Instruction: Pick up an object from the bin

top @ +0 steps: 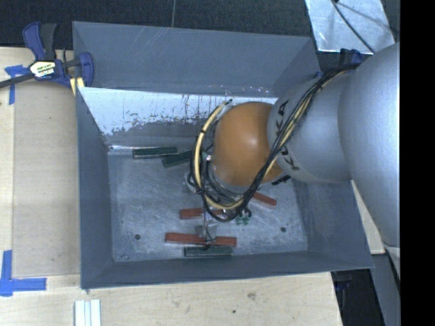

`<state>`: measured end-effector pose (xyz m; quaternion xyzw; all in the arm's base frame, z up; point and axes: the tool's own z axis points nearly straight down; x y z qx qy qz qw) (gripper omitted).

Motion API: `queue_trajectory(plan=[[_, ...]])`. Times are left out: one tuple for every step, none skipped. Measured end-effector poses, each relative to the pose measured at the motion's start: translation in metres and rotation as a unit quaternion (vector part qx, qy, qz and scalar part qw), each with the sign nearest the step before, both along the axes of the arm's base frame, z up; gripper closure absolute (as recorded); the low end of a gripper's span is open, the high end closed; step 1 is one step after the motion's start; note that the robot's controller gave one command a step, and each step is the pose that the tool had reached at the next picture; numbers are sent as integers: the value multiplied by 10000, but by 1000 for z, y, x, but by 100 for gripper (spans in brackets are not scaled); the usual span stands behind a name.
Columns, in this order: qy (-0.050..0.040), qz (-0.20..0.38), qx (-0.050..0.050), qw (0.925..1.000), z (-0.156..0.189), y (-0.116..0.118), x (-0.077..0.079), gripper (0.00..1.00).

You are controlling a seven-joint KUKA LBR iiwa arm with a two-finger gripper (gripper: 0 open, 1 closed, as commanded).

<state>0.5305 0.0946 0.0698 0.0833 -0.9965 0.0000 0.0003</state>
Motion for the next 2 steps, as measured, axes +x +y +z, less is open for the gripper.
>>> queue_trajectory(plan=[[-19,-33,7,10000,1,-2,2,100],[-62,255,8,9997,144,3,-6,100]])
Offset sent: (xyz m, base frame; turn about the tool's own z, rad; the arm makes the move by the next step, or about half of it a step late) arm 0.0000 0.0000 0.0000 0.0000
